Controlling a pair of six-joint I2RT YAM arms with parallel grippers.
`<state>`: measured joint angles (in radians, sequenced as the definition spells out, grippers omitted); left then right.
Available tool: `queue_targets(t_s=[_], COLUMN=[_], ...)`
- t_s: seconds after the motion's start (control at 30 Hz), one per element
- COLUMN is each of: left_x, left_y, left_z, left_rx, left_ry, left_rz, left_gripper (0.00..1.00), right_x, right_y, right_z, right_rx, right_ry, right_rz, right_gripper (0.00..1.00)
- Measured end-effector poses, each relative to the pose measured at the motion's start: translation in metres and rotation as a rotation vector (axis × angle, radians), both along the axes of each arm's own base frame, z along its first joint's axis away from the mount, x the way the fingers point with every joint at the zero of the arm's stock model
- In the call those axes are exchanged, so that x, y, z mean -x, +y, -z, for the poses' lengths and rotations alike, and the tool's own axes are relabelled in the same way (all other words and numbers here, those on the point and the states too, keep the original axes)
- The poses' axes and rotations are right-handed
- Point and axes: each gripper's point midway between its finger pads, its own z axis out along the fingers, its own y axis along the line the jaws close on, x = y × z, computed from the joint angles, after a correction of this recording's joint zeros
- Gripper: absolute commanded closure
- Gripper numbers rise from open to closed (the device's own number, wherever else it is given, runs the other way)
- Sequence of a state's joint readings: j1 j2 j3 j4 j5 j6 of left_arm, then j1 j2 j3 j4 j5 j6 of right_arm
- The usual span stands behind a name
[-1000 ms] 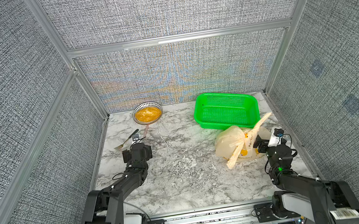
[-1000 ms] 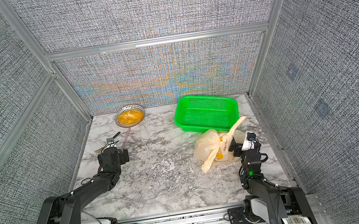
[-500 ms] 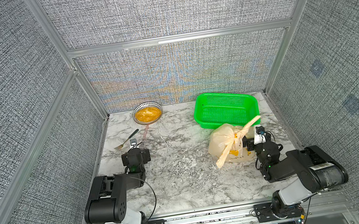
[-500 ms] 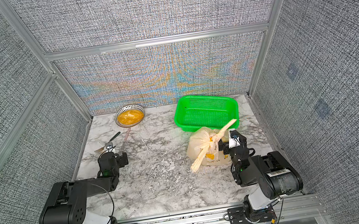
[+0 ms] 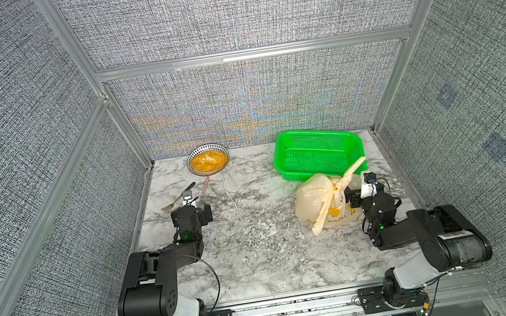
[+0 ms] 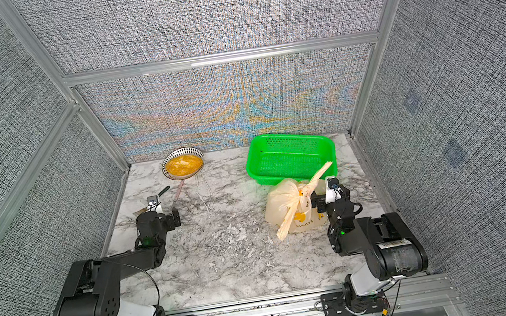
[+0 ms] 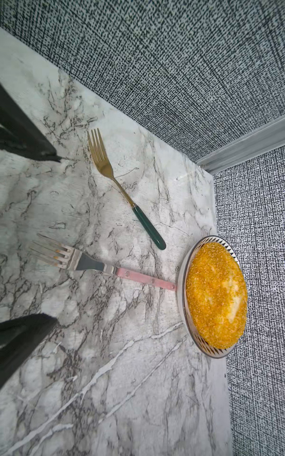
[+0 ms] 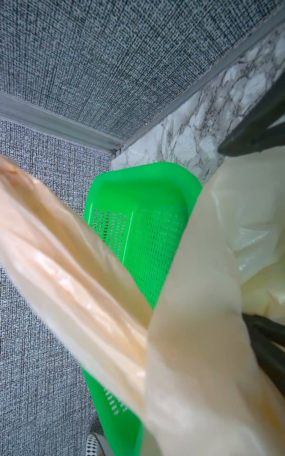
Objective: Place the banana into a plastic bag & tie a knot
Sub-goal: Reset both arms
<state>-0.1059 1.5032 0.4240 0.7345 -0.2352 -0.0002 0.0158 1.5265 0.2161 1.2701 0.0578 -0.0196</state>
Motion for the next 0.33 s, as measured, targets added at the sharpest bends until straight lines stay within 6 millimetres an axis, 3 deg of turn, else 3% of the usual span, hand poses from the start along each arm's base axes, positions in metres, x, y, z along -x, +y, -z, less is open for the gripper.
queue_targets(t_s=[0.33], left_x=[0.0], left_y=[-0.0003], left_z=[0.0], left_rx=[0.0], left_ry=[0.0], left_rz=[0.002], left_gripper=[0.01], right_x=[-0.0004], right_y=[0.0014], right_z=[0.0004], right_rx=[-0.001], right_ry=[0.002], right_rz=[-0.008], right_gripper=[0.02])
